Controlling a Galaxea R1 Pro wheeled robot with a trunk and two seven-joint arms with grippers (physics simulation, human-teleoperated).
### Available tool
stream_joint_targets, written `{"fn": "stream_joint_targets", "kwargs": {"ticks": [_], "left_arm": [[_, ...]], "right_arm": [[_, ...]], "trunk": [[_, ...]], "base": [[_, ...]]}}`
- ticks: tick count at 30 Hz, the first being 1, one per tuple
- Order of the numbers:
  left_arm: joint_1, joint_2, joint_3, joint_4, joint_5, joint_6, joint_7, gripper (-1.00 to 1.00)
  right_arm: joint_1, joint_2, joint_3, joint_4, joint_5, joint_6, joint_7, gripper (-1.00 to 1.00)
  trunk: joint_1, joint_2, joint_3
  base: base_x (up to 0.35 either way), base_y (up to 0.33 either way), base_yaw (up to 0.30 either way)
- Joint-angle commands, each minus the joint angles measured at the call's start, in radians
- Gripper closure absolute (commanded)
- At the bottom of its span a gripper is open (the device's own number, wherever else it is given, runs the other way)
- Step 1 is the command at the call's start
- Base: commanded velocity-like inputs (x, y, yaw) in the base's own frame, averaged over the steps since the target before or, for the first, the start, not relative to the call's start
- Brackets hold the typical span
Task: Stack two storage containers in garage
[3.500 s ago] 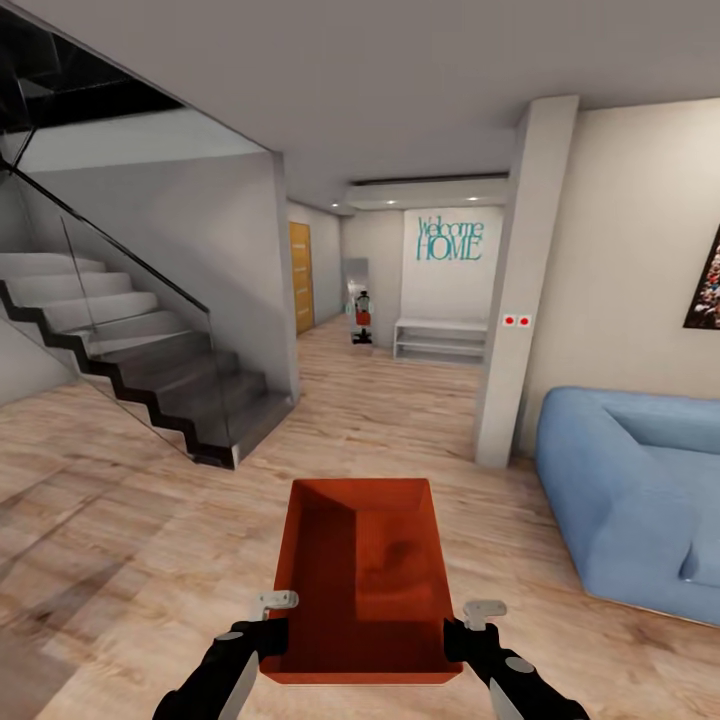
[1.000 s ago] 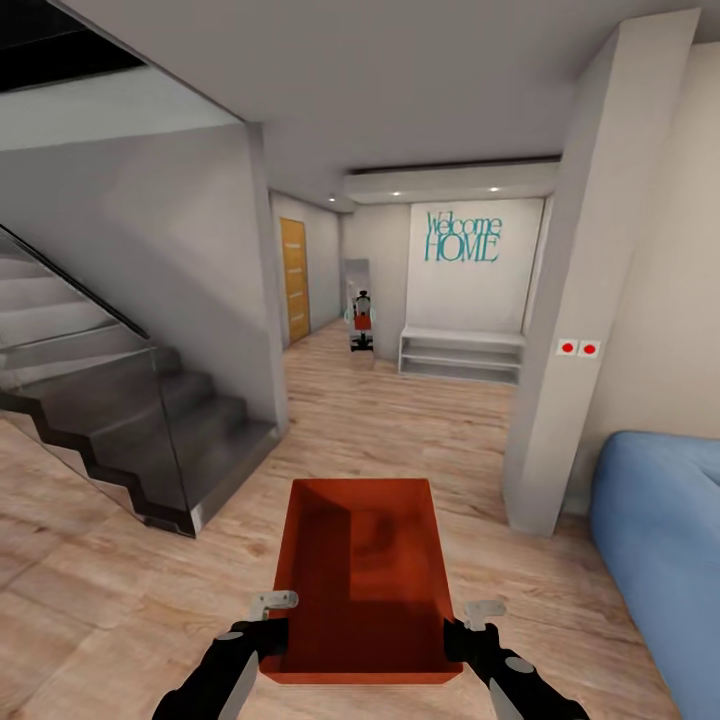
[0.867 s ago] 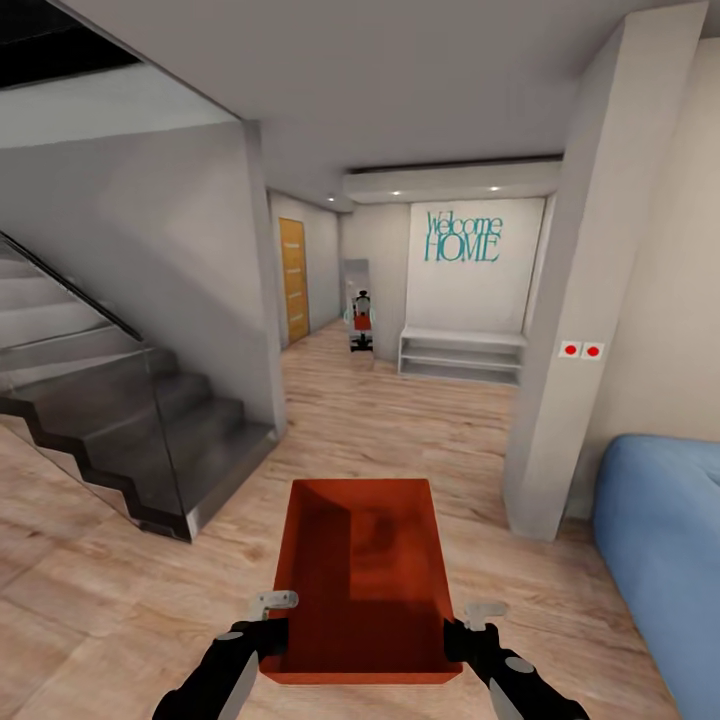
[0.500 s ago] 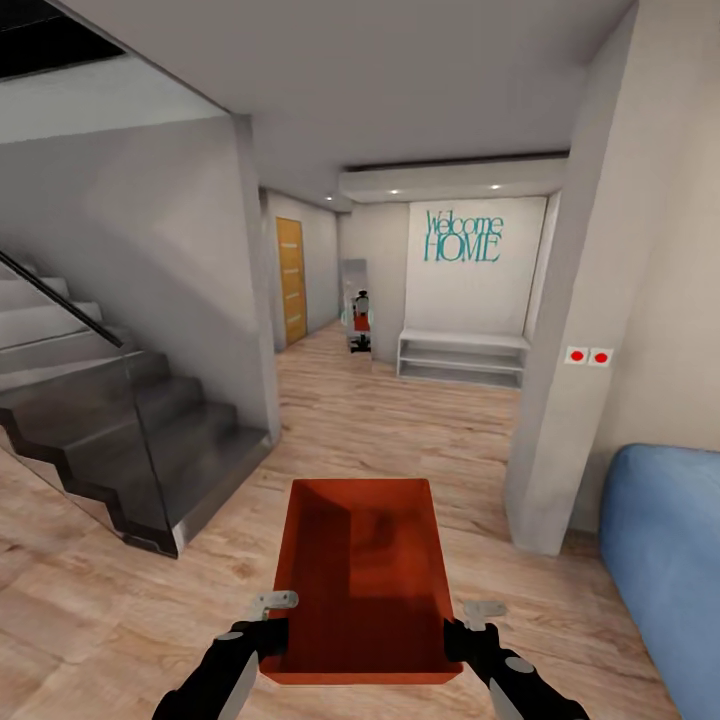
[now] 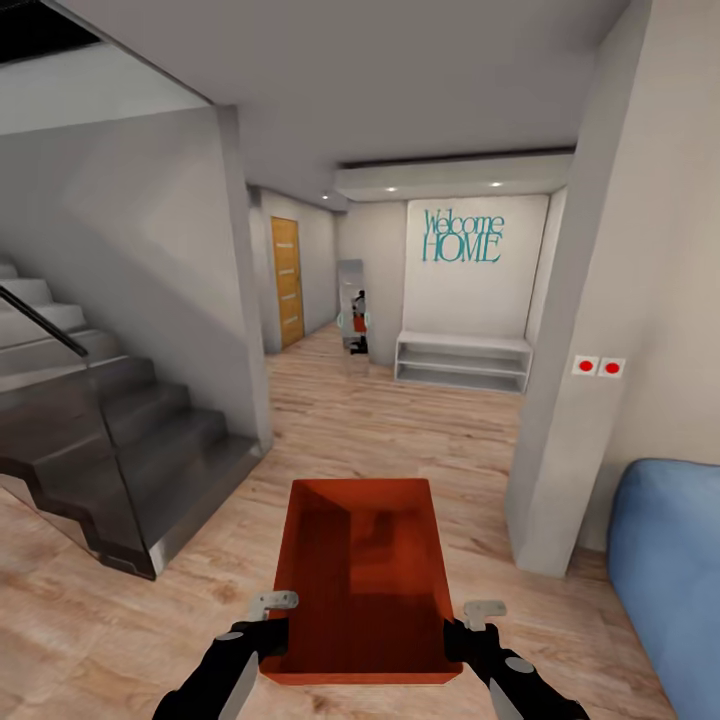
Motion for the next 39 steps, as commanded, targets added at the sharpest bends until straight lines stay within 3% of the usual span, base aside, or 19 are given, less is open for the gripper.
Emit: {"fn": "stream_joint_targets", "kwargs": {"ticks": [1,39], "left_arm": [[-0.001,0.032,0.015,-0.001,-0.016,0.007,0.01,1.0],[-0.001,0.032,0.015,-0.001,-0.016,0.007,0.01,1.0]], "right_arm": [[0.0,-0.007,0.027,-0.002,-0.008,-0.003,0.009,1.0],[0.0,-0.007,0.027,-0.002,-0.008,-0.003,0.009,1.0]], "trunk": [[0.001,-0.001,0.0],[0.001,-0.001,0.0]], "base": [[0.326,-0.112,0.0],[0.326,-0.023,0.0]]}}
